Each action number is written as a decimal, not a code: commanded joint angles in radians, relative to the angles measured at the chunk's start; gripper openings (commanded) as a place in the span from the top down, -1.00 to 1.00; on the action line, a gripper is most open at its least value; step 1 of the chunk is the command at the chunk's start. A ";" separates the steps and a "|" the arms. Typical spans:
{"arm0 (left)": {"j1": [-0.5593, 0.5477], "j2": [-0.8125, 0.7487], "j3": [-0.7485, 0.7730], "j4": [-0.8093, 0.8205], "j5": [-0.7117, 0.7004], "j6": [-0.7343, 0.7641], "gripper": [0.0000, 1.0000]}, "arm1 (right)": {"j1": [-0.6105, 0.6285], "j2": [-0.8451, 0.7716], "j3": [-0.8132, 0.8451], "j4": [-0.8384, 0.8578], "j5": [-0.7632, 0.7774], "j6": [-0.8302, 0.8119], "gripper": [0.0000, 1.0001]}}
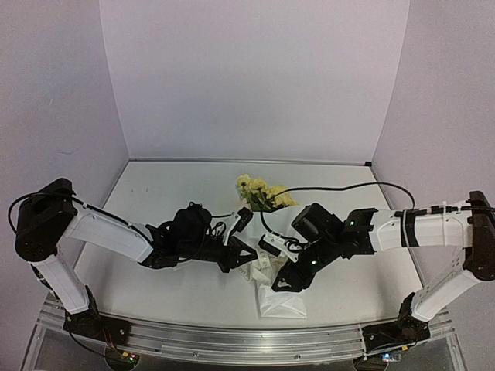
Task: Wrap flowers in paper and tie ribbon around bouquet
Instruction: Cross the half-tied ribbon over the folded bouquet.
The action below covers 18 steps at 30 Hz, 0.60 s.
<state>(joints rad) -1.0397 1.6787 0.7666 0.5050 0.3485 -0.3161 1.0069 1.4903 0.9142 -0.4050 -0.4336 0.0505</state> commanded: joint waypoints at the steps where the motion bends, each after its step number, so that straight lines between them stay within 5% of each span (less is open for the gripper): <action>1: -0.002 -0.030 0.040 0.000 0.011 -0.009 1.00 | 0.007 0.012 0.053 -0.022 0.018 -0.005 0.36; 10: 0.005 -0.055 0.025 -0.002 0.003 -0.009 0.99 | 0.006 -0.032 0.067 -0.140 0.057 -0.009 0.98; 14: 0.006 -0.066 0.023 -0.009 0.004 -0.004 1.00 | 0.006 -0.059 0.055 -0.156 0.081 -0.005 0.99; 18: 0.006 -0.065 0.023 -0.010 0.011 -0.003 1.00 | 0.006 -0.066 0.071 -0.156 0.075 0.001 0.76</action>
<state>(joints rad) -1.0386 1.6485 0.7666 0.5012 0.3477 -0.3157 1.0069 1.4651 0.9424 -0.5432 -0.3789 0.0493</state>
